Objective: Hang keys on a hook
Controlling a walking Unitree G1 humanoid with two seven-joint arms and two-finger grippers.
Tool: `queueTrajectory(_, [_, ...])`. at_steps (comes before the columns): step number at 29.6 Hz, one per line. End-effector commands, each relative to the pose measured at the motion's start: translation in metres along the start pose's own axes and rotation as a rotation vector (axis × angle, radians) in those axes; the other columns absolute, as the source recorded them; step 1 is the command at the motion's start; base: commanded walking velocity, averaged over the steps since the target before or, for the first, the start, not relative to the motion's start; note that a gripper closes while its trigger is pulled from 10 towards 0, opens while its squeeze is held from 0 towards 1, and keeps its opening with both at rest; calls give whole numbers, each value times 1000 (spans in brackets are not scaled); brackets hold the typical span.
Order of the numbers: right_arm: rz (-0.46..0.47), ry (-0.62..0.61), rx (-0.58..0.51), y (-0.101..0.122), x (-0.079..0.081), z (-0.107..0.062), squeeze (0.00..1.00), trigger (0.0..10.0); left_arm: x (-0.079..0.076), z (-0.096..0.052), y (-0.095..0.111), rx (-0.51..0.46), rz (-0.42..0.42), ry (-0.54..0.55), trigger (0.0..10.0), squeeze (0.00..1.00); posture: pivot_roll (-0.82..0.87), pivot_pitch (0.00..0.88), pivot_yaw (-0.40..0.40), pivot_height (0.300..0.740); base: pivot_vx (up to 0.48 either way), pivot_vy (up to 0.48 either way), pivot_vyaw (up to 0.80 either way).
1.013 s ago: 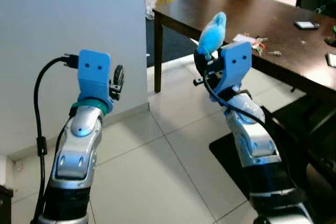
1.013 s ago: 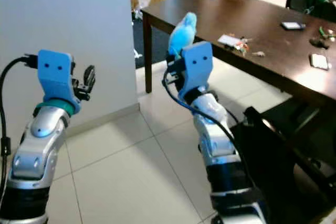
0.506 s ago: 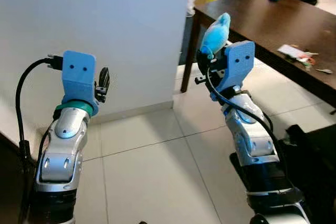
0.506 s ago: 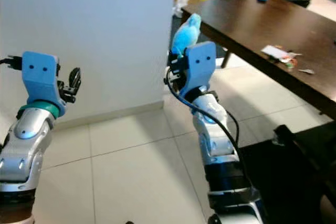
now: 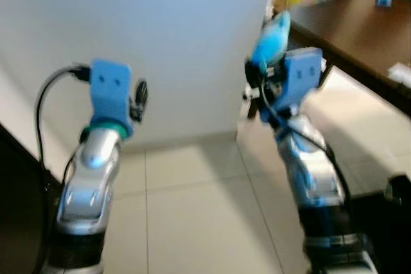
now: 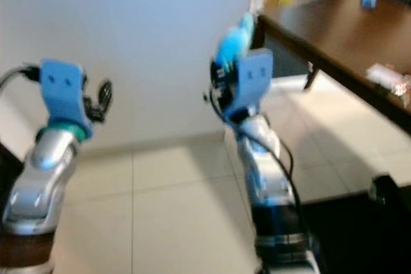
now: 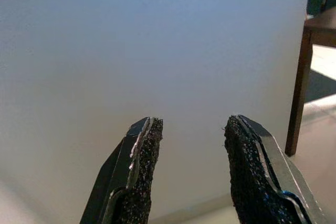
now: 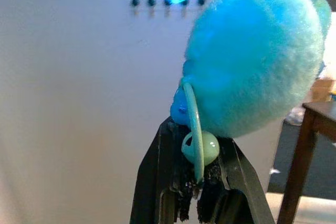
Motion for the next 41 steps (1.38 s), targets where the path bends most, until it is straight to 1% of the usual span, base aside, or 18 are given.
queueTrajectory(1, [4,17,-12,1,6,-2,0,10000,3,-1,-2,14,-5,5,10000,0,-54,86,86,740,472,0,0])
queueTrajectory(6, [-5,24,-6,0,7,-4,0,10000,-2,-6,-10,35,9,-9,10000,0,-54,90,86,740,469,0,0])
queueTrajectory(10, [-6,21,-3,0,6,-5,0,10000,-2,-9,-13,45,12,-10,10000,0,-55,92,83,740,469,0,0])
queueTrajectory(18, [-13,27,-9,1,5,-4,0,10000,-1,-8,-11,36,-2,3,10000,0,-58,85,80,740,469,0,0])
queueTrajectory(19, [-20,36,-13,2,6,-4,0,10000,1,-8,-7,14,-3,22,10000,0,-58,85,80,740,469,0,0])
queueTrajectory(20, [-21,56,-18,3,7,-4,0,10000,3,-7,5,-46,-7,49,10000,0,-62,82,78,740,465,0,0])
queueTrajectory(21, [-21,56,-18,3,7,-4,0,10000,3,-7,5,-46,-7,49,10000,0,-62,82,78,740,465,0,0])
queueTrajectory(23, [-22,86,-26,5,10,-5,0,10000,5,-7,21,-126,-5,77,10000,0,-61,80,77,740,465,0,0])
queueTrajectory(24, [-21,97,-30,6,11,-6,0,10000,5,-8,26,-146,0,77,10000,0,-61,80,77,740,465,0,0])
queueTrajectory(27, [-21,105,-33,7,11,-6,0,10000,4,-8,29,-153,5,73,10000,0,-61,80,77,740,465,0,0])
queueTrajectory(30, [-24,120,-54,13,11,-5,0,10000,0,-13,34,-165,13,48,10000,0,-62,73,77,740,465,0,0])
queueTrajectory(34, [-22,126,-62,15,11,-4,0,10000,0,-14,35,-167,11,47,10000,0,-60,74,75,740,465,0,0])
queueTrajectory(35, [-8,185,-83,20,18,-5,0,10000,0,-15,36,-167,7,51,10000,0,-58,74,74,740,465,0,0])
queueTrajectory(36, [-8,185,-83,20,18,-5,0,10000,0,-15,36,-167,7,51,10000,0,-58,74,74,740,465,0,0])
queueTrajectory(38, [4,337,-128,31,38,-12,0,10000,2,-16,34,-161,0,60,10000,0,-58,72,73,740,467,0,0])
queueTrajectory(39, [4,337,-128,31,38,-12,0,10000,2,-16,34,-161,0,60,10000,0,-58,72,73,740,465,0,0])
queueTrajectory(40, [4,386,-145,35,44,-15,0,10000,2,-17,33,-158,-1,64,10000,0,-58,72,73,740,465,0,0])
queueTrajectory(41, [1,406,-153,37,47,-16,0,10000,3,-17,33,-157,-2,66,10000,0,-58,72,73,740,465,0,0])
Point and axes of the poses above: a point about 5 cm out from each wrist's last joint towards the gripper, its own z axis pointing out of the wrist towards the gripper, its own y axis along the axis of the wrist's last joint, x = y × z, the point moved 3 cm from there along z, pointing out of the wrist towards the gripper, and after that the axes turned 10 degrees about -z, right-handed, at the moved point
